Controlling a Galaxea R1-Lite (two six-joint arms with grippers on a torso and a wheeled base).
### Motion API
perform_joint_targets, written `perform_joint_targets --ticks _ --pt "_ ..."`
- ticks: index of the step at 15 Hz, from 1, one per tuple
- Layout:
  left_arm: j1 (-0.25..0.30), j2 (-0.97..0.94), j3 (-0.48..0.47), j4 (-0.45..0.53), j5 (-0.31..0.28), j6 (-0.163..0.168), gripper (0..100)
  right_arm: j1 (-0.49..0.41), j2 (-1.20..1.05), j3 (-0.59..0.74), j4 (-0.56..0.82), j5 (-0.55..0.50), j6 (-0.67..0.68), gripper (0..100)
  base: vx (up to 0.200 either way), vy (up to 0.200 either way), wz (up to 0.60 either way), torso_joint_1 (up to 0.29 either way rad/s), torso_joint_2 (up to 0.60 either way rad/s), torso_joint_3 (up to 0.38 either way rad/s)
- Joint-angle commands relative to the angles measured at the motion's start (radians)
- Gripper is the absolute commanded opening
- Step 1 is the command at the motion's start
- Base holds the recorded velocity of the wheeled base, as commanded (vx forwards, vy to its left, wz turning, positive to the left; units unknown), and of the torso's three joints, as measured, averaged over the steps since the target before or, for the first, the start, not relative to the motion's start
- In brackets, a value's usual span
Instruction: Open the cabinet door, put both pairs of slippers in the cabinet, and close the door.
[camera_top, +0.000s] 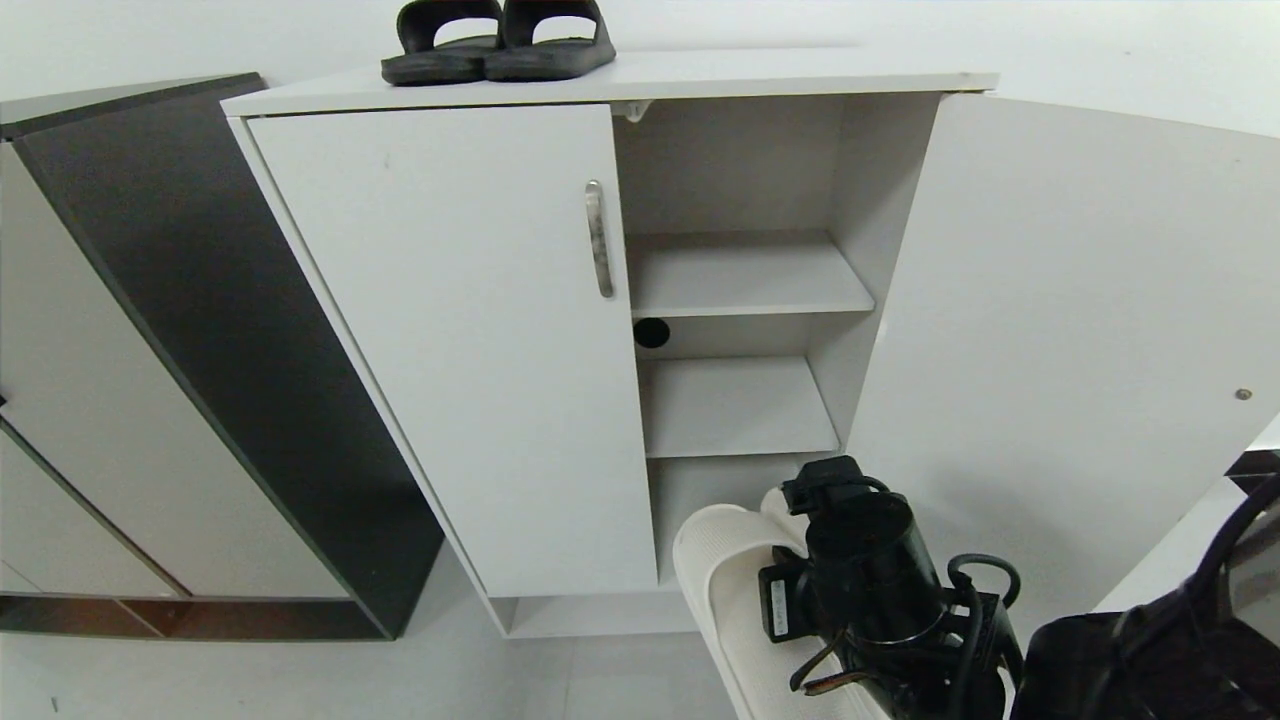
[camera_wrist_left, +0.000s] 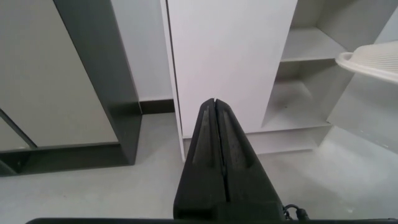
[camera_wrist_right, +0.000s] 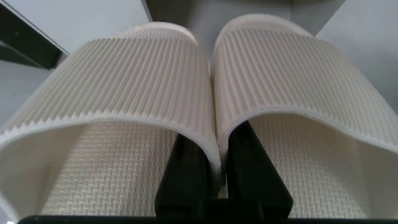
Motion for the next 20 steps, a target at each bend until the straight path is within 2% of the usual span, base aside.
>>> perform_joint_targets --ticks 1,7,9,13,14,15,20 --pt "-0.002 0.003 0.0 0.0 -0.001 0.001 0 0.001 0.026 -0.031 -0.007 -0.006 0.002 0 0.0 0.0 0.0 0.007 0.0 -0.149" --pt "0.0 0.002 0.0 0.0 -0.001 0.001 0 -0.019 0.092 -0.088 -0.013 -0.015 -0.018 0 0.0 0.0 0.0 0.002 0.0 -0.19" --pt "0.0 0.002 0.0 0.0 -0.001 0.001 0 -0.022 0.113 -0.132 -0.018 -0.06 -0.032 0 0.0 0.0 0.0 0.002 0.0 -0.2" --pt "0.0 0.003 0.0 0.0 -0.001 0.001 0 -0.034 0.179 -0.162 -0.268 -0.108 -0.161 0 0.0 0.0 0.0 0.005 0.0 -0.199" --pt "0.0 0.002 0.0 0.0 -0.001 0.001 0 -0.044 0.205 -0.142 -0.429 -0.135 -0.255 0 0.0 0.0 0.0 0.007 0.01 -0.198" --pt "0.0 0.002 0.0 0.0 -0.001 0.001 0 -0.051 0.219 -0.125 -0.518 -0.137 -0.314 0 0.0 0.0 0.0 0.007 0.0 -0.193" --pt "0.0 0.002 0.0 0.0 -0.001 0.001 0 -0.077 0.267 -0.142 -0.599 -0.186 -0.337 0 0.0 0.0 0.0 0.003 0.0 -0.062"
